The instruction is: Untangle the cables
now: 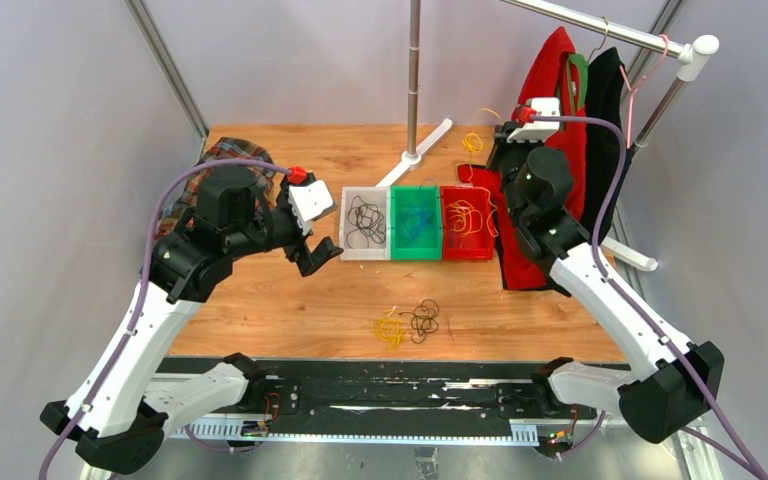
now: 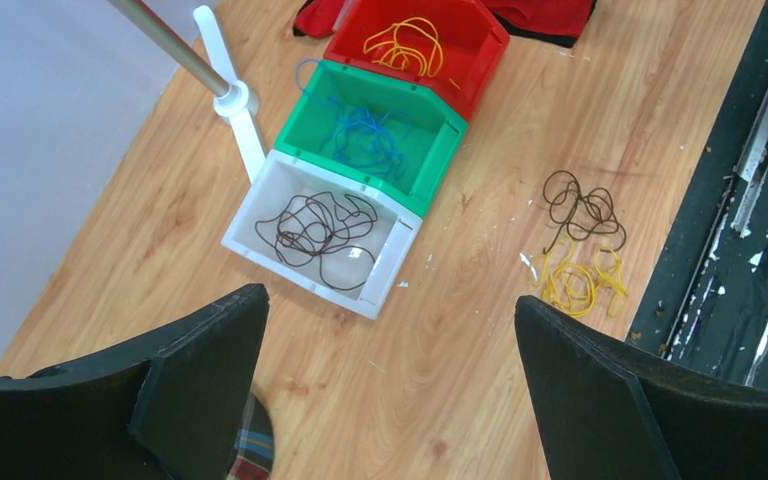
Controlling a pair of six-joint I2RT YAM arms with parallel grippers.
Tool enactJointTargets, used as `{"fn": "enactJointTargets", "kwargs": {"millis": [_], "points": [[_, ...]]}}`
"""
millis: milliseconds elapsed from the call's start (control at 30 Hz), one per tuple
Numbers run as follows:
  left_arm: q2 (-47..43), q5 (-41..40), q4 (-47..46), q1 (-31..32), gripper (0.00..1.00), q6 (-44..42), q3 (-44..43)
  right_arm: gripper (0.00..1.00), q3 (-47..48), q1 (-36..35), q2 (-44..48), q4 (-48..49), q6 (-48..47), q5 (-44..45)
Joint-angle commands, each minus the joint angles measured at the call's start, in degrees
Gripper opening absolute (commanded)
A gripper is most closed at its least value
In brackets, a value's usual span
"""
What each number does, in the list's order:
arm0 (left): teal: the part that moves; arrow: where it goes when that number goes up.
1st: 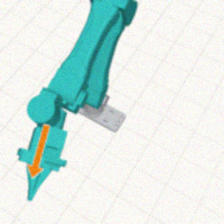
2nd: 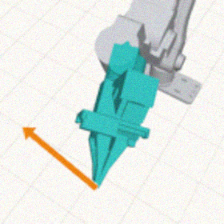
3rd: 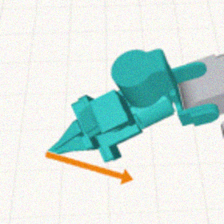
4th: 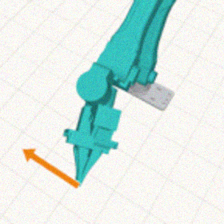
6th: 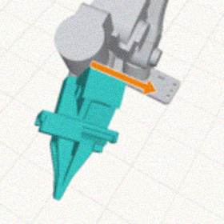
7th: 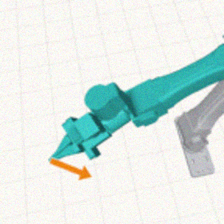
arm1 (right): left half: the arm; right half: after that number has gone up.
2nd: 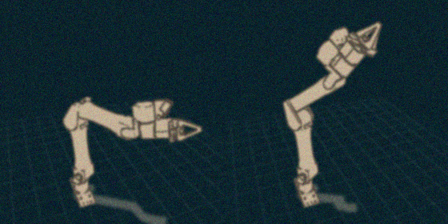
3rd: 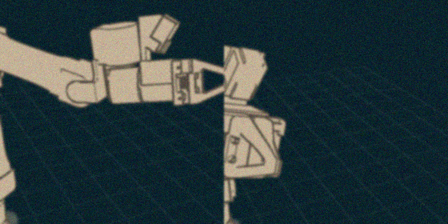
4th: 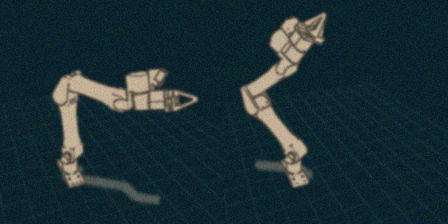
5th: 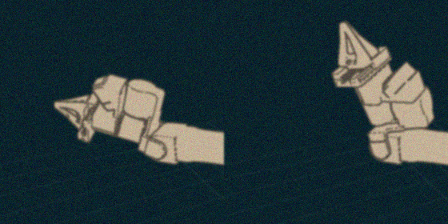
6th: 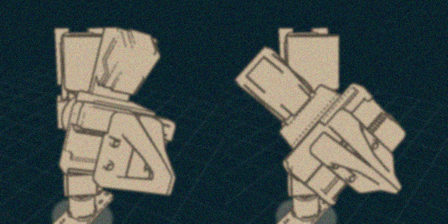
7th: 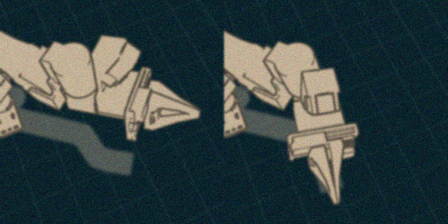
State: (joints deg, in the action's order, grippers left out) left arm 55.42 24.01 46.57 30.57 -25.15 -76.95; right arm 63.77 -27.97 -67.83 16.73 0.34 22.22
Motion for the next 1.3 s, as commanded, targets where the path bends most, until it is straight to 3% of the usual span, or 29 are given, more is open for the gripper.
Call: {"fn": "enactJointTargets", "kwargs": {"millis": [0,167,300,500,1267], "points": [[-0.22,0.90,0.98,0.28,0.98,-0.70,-0.06,0.01,1.51,0.72,-0.95,0.70,0.04,-2.30],[-0.34,0.09,1.15,0.28,0.98,-1.34,-0.13,0.01,1.74,0.72,-1.29,3.41,-2.49,-1.95],[-0.07,-0.10,1.32,0.28,0.98,-1.40,-0.60,0.01,9.30,1.82,-2.24,3.02,-8.28,-0.33],[-0.11,-0.09,1.47,0.29,0.98,-1.40,-0.95,0.00,16.83,3.27,-2.26,0.73,-9.09,-2.06],[-0.31,-0.43,1.75,0.28,0.98,-1.76,-1.41,0.01,0.42,3.22,-2.88,-0.58,-1.29,-4.00]]}}
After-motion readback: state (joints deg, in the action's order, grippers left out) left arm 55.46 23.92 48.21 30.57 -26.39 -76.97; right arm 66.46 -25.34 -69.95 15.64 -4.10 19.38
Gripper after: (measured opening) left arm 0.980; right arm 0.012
